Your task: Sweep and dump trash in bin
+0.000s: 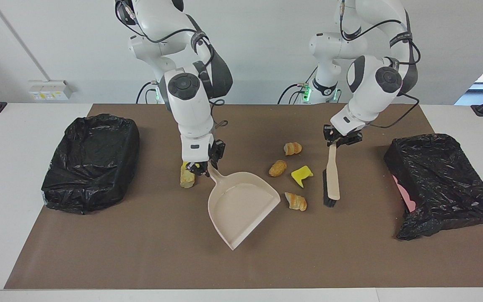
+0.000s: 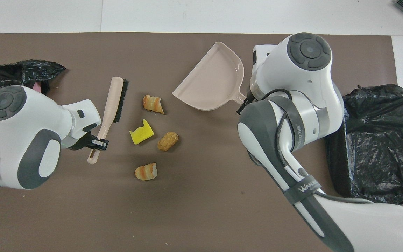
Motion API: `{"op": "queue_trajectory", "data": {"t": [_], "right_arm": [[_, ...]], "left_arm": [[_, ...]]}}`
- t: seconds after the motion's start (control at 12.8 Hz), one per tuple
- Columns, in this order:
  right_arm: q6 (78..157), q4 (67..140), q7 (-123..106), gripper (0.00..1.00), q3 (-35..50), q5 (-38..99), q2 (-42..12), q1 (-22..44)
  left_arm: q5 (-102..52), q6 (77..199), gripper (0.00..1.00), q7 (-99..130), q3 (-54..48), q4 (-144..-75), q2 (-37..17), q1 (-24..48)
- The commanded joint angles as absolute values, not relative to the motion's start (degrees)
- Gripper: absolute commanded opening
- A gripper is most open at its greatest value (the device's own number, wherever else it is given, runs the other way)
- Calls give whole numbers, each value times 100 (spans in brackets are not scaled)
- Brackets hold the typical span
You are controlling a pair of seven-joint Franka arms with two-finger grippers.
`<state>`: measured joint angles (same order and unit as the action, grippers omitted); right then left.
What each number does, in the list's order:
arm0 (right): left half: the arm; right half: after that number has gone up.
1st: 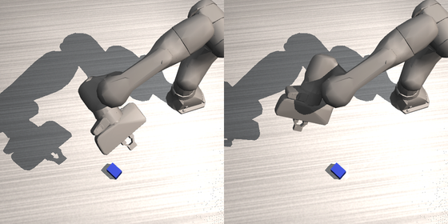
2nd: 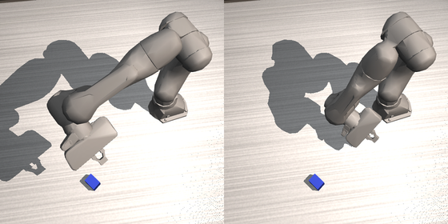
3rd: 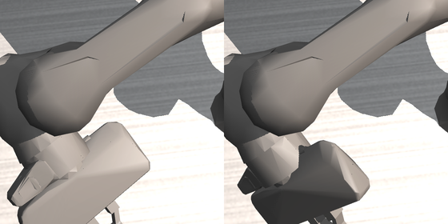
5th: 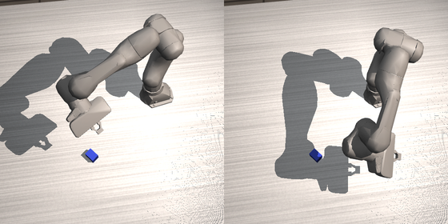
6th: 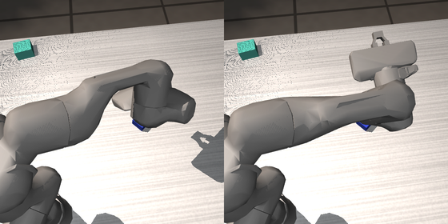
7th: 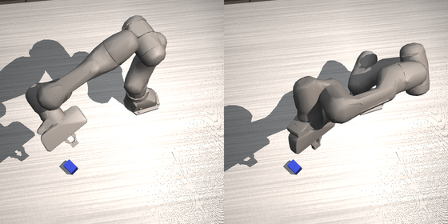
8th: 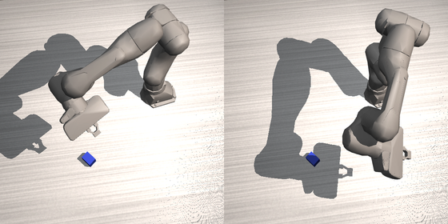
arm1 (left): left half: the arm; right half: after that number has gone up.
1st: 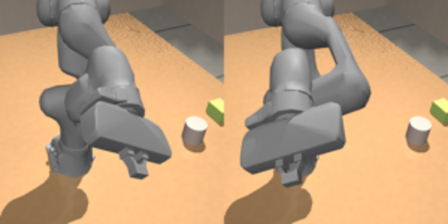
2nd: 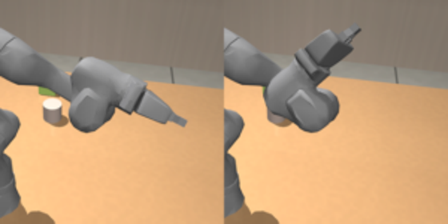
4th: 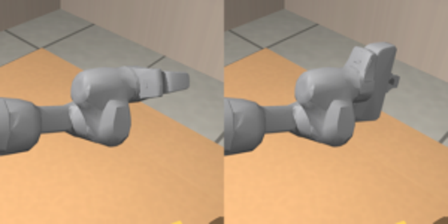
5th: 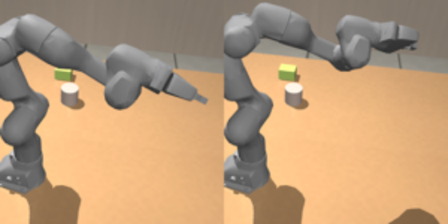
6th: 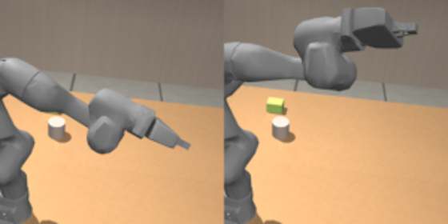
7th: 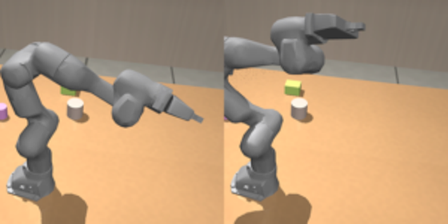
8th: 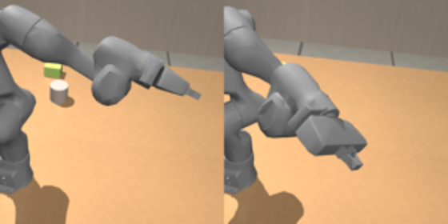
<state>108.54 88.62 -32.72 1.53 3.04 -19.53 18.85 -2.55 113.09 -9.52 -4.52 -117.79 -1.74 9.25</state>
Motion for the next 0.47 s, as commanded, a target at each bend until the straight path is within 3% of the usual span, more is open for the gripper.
{"op": "queue_trajectory", "data": {"t": [0.0, 0.16, 0.39], "right_arm": [[10645, 9500, -4706, 0, 202, 142, -1556, 1811], [10599, 10025, -5202, 0, 202, -140, -1241, 1889], [10836, 10668, -5212, 0, 211, -290, -880, 2013]], "left_arm": [[280, 11329, 0, -1554, -466, -10962, -956, 914], [779, 11250, 0, -1600, -475, -10610, -1386, 993], [1220, 10944, 0, -2010, -510, -10556, -1503, 1011]]}}
